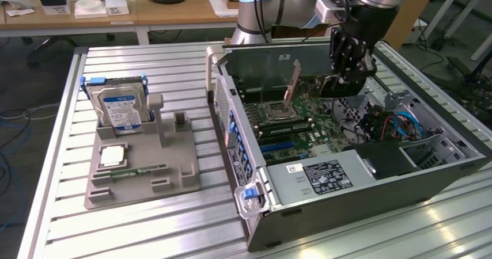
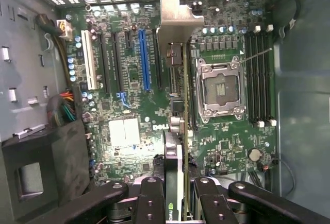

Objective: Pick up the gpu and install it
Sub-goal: 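Insert the gpu into the slot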

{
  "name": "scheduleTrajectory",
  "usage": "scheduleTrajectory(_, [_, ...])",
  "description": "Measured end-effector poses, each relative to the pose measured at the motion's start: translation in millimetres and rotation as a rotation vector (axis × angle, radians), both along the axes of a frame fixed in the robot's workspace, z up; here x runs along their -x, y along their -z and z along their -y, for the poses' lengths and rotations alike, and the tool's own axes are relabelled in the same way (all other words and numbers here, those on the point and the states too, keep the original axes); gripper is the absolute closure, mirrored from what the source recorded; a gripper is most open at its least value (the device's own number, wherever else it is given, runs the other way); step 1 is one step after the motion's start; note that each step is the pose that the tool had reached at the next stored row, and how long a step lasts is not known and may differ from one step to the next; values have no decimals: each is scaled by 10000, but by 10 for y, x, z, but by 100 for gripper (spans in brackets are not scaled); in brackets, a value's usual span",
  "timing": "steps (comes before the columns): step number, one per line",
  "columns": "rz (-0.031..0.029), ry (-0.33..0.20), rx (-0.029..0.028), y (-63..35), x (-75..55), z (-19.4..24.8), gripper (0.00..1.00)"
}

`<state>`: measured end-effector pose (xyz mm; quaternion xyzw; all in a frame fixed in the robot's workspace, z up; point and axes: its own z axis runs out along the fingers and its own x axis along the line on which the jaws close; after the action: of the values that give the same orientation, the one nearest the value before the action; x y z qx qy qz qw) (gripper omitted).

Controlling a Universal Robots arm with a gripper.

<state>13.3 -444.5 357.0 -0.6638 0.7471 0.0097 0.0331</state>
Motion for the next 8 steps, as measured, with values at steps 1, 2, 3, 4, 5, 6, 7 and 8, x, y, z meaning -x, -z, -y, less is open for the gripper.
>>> scheduleTrajectory(1, [-1, -87, 2, 2, 1, 1, 73])
scheduleTrajectory(2, [-1, -195, 4, 5, 2, 2, 73])
scheduleTrajectory(3, [-1, -300, 3, 8, 4, 3, 73])
scheduleTrajectory(4, [-1, -386, 4, 11, 8, 3, 73])
scheduleTrajectory(5, [-1, -444, 3, 13, 14, 4, 73])
scheduleTrajectory(6, [0, -491, 4, 16, 23, 4, 73])
scheduleTrajectory(7, [0, -513, 4, 22, 41, 4, 73])
scheduleTrajectory(8, [0, -519, 5, 29, 65, 4, 73])
